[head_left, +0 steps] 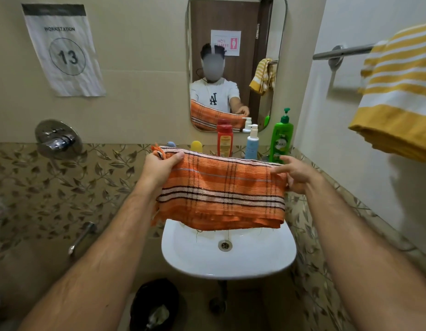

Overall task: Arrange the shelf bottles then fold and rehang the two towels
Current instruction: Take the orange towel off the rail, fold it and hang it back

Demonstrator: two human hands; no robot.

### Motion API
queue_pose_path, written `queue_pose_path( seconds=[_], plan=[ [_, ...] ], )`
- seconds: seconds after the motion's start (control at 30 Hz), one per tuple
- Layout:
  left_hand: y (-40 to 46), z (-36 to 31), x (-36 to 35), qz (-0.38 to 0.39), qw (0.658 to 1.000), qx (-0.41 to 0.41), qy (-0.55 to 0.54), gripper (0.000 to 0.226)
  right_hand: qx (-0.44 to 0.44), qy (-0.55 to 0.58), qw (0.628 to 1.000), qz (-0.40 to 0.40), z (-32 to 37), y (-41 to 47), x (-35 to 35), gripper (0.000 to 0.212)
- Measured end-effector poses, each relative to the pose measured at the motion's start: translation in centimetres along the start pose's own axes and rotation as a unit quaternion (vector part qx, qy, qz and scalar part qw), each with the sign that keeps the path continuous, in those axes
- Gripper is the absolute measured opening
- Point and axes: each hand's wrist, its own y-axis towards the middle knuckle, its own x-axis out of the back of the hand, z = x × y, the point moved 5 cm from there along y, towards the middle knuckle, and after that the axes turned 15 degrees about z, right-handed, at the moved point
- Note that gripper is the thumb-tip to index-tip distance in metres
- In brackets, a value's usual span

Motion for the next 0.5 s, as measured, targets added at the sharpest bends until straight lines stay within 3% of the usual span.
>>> queue_pose_path(
  seconds=[0.1,0.23,0.37,0.5],
  plan=[
    [-0.1,-0.1,1.5,-0.009,1.0,0.005,0.003,0.013,0.004,-0.165,0.986,-0.028,0.1,0.2,0.0,0.083],
    [-0.1,0.2,2.8,-0.004,0.999,0.008,0.038,0.019,0.053,-0.349,0.927,-0.13,1.4,0.1,-1.0,0.069],
    [-1.0,0.5,2.8,-0.013,1.0,-0.003,0.024,0.016,0.073,-0.443,0.864,-0.227,2.8,-0.2,-2.5,0.044],
    [-1.8,0.8,4.3,-0.011,0.999,-0.049,0.007,0.016,0.157,-0.494,0.803,-0.293,5.2,-1.3,-3.5,0.033]
  ],
)
